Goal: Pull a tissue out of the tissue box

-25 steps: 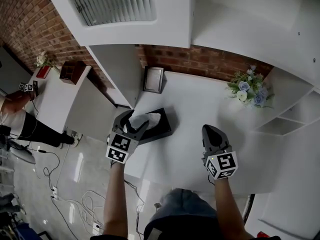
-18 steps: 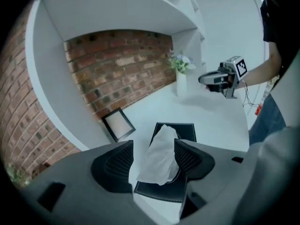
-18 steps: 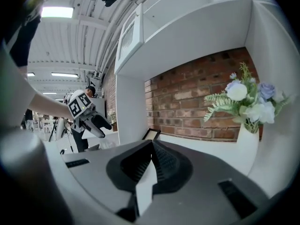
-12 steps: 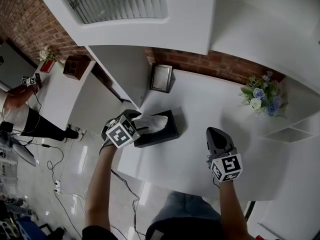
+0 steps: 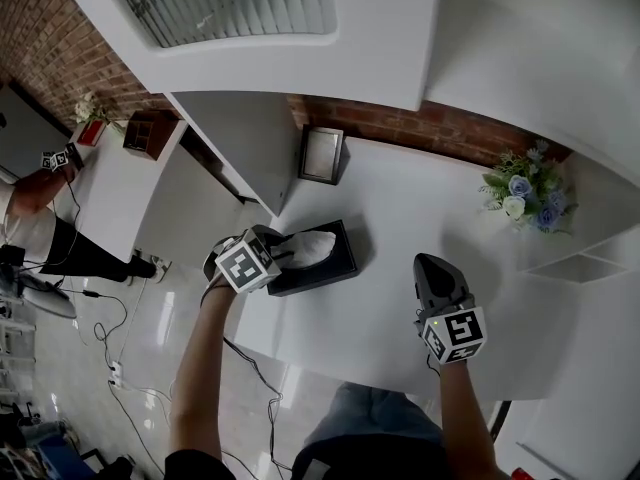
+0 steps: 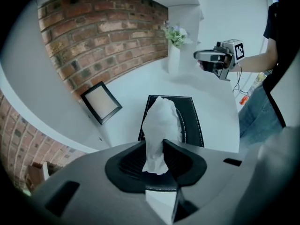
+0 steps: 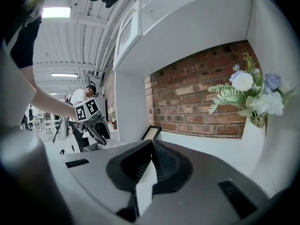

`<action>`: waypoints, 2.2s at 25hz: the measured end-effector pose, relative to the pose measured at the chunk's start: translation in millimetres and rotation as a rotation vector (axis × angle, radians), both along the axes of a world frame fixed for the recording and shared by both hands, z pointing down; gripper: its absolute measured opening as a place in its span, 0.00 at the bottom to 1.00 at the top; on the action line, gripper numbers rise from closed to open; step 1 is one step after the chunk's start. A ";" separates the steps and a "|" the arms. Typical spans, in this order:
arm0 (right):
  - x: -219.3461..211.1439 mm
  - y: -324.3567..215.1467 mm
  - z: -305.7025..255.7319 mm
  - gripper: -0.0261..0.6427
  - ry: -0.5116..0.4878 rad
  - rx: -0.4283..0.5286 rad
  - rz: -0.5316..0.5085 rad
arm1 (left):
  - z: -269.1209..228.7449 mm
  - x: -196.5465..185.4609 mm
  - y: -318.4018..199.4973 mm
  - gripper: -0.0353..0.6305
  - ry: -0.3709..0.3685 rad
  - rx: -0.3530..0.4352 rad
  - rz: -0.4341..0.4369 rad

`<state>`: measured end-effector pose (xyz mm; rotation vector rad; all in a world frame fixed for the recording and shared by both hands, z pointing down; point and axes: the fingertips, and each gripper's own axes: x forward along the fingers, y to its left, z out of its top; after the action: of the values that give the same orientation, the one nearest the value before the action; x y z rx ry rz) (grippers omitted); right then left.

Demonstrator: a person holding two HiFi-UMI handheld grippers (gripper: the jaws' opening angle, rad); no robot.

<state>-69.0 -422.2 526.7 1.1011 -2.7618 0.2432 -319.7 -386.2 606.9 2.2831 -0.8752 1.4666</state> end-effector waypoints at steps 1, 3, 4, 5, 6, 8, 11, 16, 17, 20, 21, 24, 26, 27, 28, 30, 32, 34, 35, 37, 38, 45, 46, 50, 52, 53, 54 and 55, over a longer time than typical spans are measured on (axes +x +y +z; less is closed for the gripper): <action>0.9 0.3 0.2 0.04 0.001 0.000 0.002 | 2.5 -0.3 1.9 0.20 -0.003 -0.003 0.003; 2.4 0.8 0.7 0.04 0.001 -0.001 0.006 | 1.4 2.5 3.0 0.14 -0.001 0.007 0.011; 2.9 1.1 0.8 0.04 0.000 -0.002 0.008 | -1.8 6.4 2.3 0.11 0.006 0.019 0.019; 3.3 1.8 0.8 0.04 0.000 -0.002 0.009 | -3.5 8.9 2.5 0.09 0.008 0.026 0.025; 3.6 2.6 0.7 0.04 0.001 -0.003 0.010 | -2.1 8.1 4.5 0.09 0.002 0.022 0.025; 3.6 4.6 -0.1 0.04 0.002 -0.001 0.011 | 1.3 4.7 8.9 0.08 -0.009 0.015 0.019; 3.0 6.8 -2.0 0.04 0.001 0.003 0.010 | -0.8 4.5 11.7 0.07 -0.015 0.033 0.021; 3.8 10.7 -4.1 0.04 0.000 0.006 0.010 | -12.6 3.9 7.1 0.07 -0.013 0.095 0.002; 4.4 11.7 -4.3 0.04 0.000 0.006 0.010 | -15.3 3.5 6.4 0.07 -0.015 0.104 -0.003; 6.0 14.9 -4.4 0.04 -0.001 0.007 0.009 | -24.5 4.0 5.1 0.07 -0.017 0.133 -0.011; 6.2 15.8 -4.7 0.04 -0.001 0.008 0.009 | -27.2 3.9 4.8 0.07 -0.018 0.143 -0.013; 6.2 18.0 -6.8 0.04 -0.004 0.013 0.007 | -34.0 2.5 4.3 0.07 -0.024 0.167 -0.020; 6.4 20.1 -8.5 0.04 -0.006 0.017 0.005 | -39.1 2.2 4.1 0.07 -0.027 0.185 -0.026; 6.4 21.2 -9.5 0.04 -0.007 0.019 0.004 | -42.4 2.6 3.6 0.07 -0.027 0.197 -0.028; 6.6 22.2 -10.5 0.04 -0.008 0.022 0.002 | -46.0 3.1 3.1 0.07 -0.027 0.209 -0.030; 7.2 24.0 -12.7 0.04 -0.009 0.027 0.001 | -53.8 3.9 2.9 0.07 -0.030 0.229 -0.035; 8.1 25.6 -15.5 0.04 -0.010 0.031 0.001 | -61.6 3.6 2.7 0.07 -0.028 0.250 -0.043; 9.5 27.2 -18.1 0.04 -0.013 0.036 0.002 | -69.3 2.8 1.7 0.07 -0.028 0.274 -0.052; 10.3 28.0 -19.1 0.04 -0.014 0.039 0.002 | -73.1 2.9 1.3 0.07 -0.029 0.286 -0.056; 12.1 29.9 -20.7 0.04 -0.016 0.043 0.001 | -80.5 4.1 1.0 0.07 -0.029 0.309 -0.061; 13.0 30.8 -21.7 0.04 -0.017 0.046 0.001 | -84.3 5.1 0.9 0.07 -0.029 0.320 -0.063; 19.1 33.9 -36.1 0.04 -0.021 0.080 -0.005 | -121.3 17.6 4.6 0.07 -0.016 0.432 -0.090; 20.4 33.7 -38.6 0.04 -0.019 0.087 -0.007 | -128.9 20.1 5.3 0.07 -0.003 0.457 -0.103; 28.9 31.0 -51.5 0.04 -0.009 0.129 -0.008 | -162.7 32.9 9.1 0.07 0.061 0.578 -0.167; 35.0 29.0 -61.4 0.04 -0.008 0.157 -0.007 | -181.3 40.6 12.2 0.07 0.091 0.649 -0.203; 38.3 28.1 -67.2 0.04 -0.007 0.173 -0.005 | -190.5 44.0 14.3 0.07 0.101 0.683 -0.224; 41.9 27.4 -73.1 0.04 -0.007 0.189 -0.002 | -199.4 47.6 16.9 0.07 0.112 0.717 -0.245; 46.0 27.2 -79.1 0.04 -0.009 0.204 0.002 | -207.6 51.8 19.7 0.07 0.124 0.751 -0.266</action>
<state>-23.0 -395.0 447.7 1.1501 -2.8439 -0.0344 -267.9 -366.5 399.3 2.5475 -1.8416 0.9572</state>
